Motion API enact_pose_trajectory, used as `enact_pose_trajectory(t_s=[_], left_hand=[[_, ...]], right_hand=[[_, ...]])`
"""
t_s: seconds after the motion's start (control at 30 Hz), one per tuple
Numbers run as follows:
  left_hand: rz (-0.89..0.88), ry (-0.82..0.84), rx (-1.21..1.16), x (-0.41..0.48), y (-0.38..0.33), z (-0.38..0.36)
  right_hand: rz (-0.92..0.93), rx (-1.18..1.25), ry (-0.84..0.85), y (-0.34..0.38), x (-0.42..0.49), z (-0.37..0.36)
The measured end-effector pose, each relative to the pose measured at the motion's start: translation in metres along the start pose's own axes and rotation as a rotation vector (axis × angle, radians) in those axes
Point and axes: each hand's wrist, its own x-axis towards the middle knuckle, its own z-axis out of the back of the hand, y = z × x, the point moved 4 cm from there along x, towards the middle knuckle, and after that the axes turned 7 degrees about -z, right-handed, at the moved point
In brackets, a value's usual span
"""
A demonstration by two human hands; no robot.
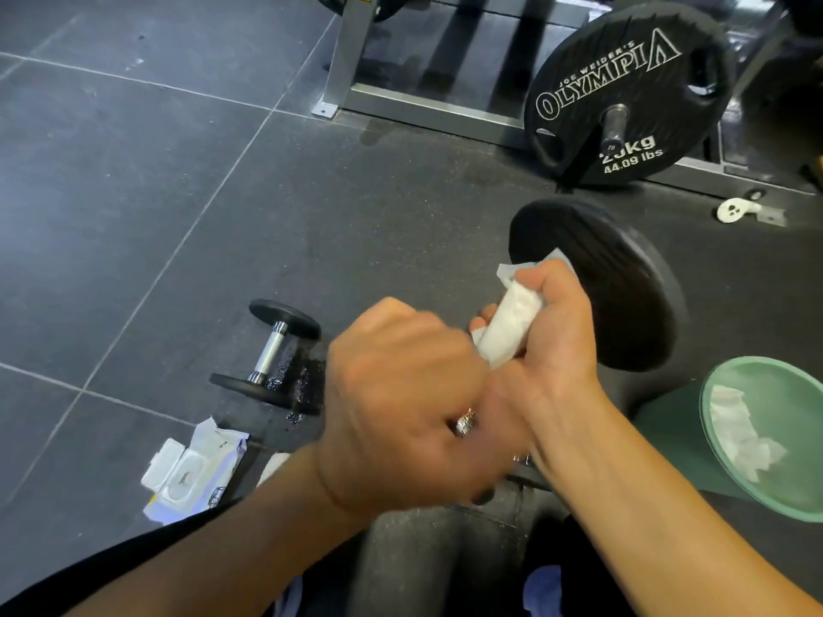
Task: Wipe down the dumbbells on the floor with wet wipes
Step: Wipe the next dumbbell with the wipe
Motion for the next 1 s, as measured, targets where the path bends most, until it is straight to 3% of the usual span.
enact_pose_trajectory(t_s=[0.07,0.13,0.2,0.3,0.37,0.5,0.6,0.7,0.83,1.0], left_hand=[[-0.137,0.009,0.083,0.0,-0.01,-0.006],[-0.07,-0.006,0.089,-0.001,-0.007,-0.001],[0.181,-0.055,-0.057,-0.003,0.01,0.006],[0.704,-0.355,-0.583,-0.006,0.046,0.01],[0.912,-0.47,-0.786,-0.013,0.068,0.005],[1.315,-0.442,-1.178,-0.046,0.087,-0.02],[1.443,-0.452,-1.289,-0.061,0.082,-0.036],[1.375,-0.506,-1.168,-0.05,0.083,-0.027],[0.983,-0.507,-0.809,-0.023,0.066,-0.007],[0.148,-0.01,-0.054,-0.018,0.02,0.001]], right_hand=[[-0.003,-0.011,-0.001,-0.003,0.0,0.003],[-0.032,0.009,0.043,-0.005,0.0,0.003],[-0.034,0.019,0.122,-0.003,0.001,0.0],[0.0,-0.01,0.298,0.002,-0.004,-0.008],[-0.01,-0.017,0.47,0.003,-0.009,-0.012],[-0.191,0.053,0.889,0.001,-0.021,-0.023],[-0.224,0.027,0.912,0.0,-0.023,-0.024],[-0.129,-0.044,0.661,0.0,-0.019,-0.018],[-0.123,0.013,0.316,-0.004,-0.003,-0.007],[-0.063,-0.033,0.072,-0.004,0.009,0.007]])
